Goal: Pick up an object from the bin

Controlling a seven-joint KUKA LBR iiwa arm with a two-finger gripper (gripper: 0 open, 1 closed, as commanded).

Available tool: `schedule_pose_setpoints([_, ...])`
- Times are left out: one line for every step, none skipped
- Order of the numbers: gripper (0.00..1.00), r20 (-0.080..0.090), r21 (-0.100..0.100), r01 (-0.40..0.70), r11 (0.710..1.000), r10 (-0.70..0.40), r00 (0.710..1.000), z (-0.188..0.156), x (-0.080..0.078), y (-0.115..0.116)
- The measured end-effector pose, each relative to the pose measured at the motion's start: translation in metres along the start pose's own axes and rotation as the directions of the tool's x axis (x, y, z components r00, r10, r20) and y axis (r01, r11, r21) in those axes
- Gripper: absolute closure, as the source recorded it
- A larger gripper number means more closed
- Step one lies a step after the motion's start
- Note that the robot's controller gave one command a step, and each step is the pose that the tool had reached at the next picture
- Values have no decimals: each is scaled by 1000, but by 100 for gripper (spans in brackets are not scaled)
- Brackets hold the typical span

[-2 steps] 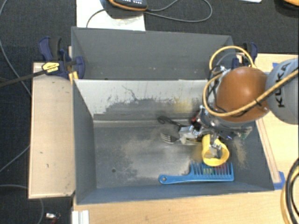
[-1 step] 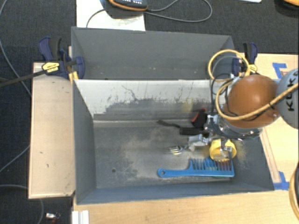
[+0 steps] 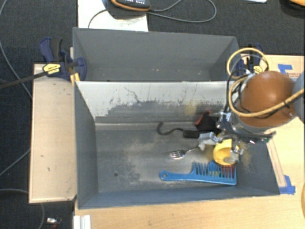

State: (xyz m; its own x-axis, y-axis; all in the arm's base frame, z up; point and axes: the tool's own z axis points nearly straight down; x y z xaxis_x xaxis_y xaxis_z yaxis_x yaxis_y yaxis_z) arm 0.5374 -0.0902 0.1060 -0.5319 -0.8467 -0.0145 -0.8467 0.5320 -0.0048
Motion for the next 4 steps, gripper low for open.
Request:
schedule_pose_setpoints([0, -1, 1, 35, 999, -35, 999, -1, 7, -8])
schedule_pose_setpoints([0, 0, -1, 120, 993, -120, 993, -2, 8, -9])
schedule_pose_setpoints([0, 0, -1, 384, 923, -384, 923, 8, 25, -11])
schedule_pose_setpoints([0, 2, 1, 289, 957, -289, 957, 15, 31, -13])
